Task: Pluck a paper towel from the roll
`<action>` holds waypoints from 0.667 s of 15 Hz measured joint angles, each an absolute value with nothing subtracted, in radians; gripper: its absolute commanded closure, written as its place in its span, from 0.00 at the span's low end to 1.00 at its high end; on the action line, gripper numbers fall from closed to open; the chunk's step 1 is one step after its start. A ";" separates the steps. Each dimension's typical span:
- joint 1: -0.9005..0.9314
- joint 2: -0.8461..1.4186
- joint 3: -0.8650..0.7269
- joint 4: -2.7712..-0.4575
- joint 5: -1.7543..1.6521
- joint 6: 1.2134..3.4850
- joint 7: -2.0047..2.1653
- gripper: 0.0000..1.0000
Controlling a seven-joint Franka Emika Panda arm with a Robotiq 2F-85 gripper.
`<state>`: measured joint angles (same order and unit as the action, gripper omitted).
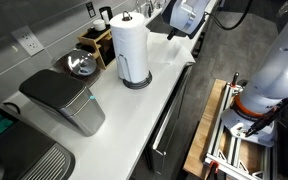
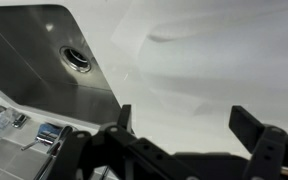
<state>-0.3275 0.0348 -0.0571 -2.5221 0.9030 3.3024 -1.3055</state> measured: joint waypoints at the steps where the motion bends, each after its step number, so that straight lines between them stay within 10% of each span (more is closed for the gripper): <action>1: -0.324 0.029 -0.085 -2.536 0.819 3.272 -1.247 0.00; 10: -0.348 -0.069 -0.196 -2.516 0.227 2.949 -0.799 0.00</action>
<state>-0.3478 -0.0692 -0.1964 -2.5165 0.2269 2.9487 -0.7985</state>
